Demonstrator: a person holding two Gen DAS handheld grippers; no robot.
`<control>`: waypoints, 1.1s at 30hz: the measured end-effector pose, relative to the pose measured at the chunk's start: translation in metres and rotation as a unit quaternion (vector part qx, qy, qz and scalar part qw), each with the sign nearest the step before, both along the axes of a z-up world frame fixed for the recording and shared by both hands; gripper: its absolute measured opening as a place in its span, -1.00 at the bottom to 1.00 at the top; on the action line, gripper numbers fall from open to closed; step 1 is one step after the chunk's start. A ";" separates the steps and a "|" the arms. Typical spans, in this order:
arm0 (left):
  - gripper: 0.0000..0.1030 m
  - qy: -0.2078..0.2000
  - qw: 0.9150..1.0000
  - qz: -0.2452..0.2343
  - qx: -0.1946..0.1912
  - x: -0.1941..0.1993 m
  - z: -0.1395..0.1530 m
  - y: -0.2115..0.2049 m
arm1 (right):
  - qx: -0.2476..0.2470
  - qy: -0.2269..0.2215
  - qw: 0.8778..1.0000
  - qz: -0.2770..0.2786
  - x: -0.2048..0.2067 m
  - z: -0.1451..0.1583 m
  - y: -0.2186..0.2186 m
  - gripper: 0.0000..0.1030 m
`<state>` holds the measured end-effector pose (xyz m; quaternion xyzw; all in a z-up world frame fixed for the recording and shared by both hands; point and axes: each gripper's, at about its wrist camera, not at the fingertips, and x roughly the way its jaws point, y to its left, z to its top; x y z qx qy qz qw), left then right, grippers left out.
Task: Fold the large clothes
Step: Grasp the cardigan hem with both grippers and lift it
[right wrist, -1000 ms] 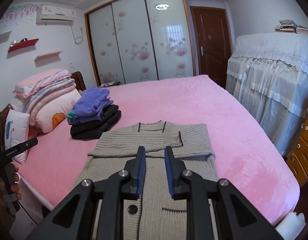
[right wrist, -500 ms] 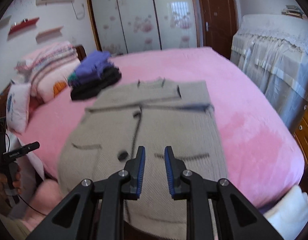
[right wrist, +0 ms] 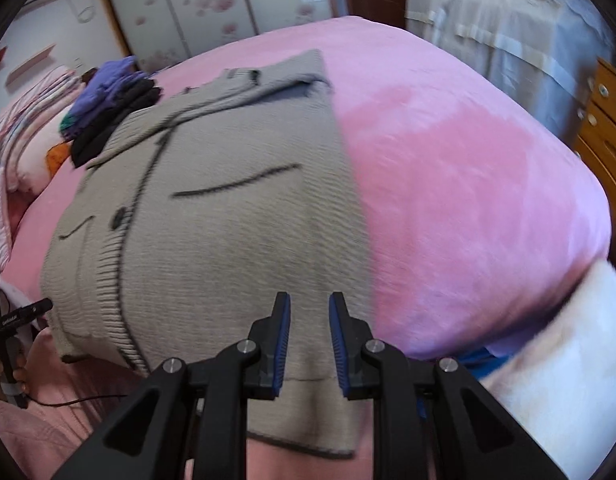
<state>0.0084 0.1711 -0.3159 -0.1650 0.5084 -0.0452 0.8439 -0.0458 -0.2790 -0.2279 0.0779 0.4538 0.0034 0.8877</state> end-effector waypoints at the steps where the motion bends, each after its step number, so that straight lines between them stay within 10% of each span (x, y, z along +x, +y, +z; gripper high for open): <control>1: 0.81 0.003 1.000 0.000 0.000 0.001 -0.002 -0.001 | 0.003 0.008 1.000 -0.005 -0.001 -0.005 -0.006 -0.37; 10: 0.77 0.008 1.000 0.007 -0.008 0.003 -0.006 -0.002 | 0.082 0.064 0.995 0.003 0.004 -0.045 -0.024 -0.13; 15: -0.01 0.005 1.000 -0.001 -0.019 -0.006 -0.002 -0.002 | 0.105 0.073 0.992 0.011 0.008 -0.050 -0.023 -0.17; 18: -0.63 0.012 1.000 -0.005 -0.021 -0.006 0.002 -0.008 | 0.104 0.070 0.992 0.027 0.007 -0.046 -0.019 -0.72; 24: -0.72 0.009 0.999 -0.007 -0.038 -0.009 0.033 -0.011 | 0.080 0.011 0.993 0.082 -0.002 -0.001 0.008 -0.78; 33: -0.73 -0.108 0.988 0.008 -0.112 0.028 0.143 0.001 | 0.144 -0.121 0.975 0.120 0.027 0.103 0.020 -0.79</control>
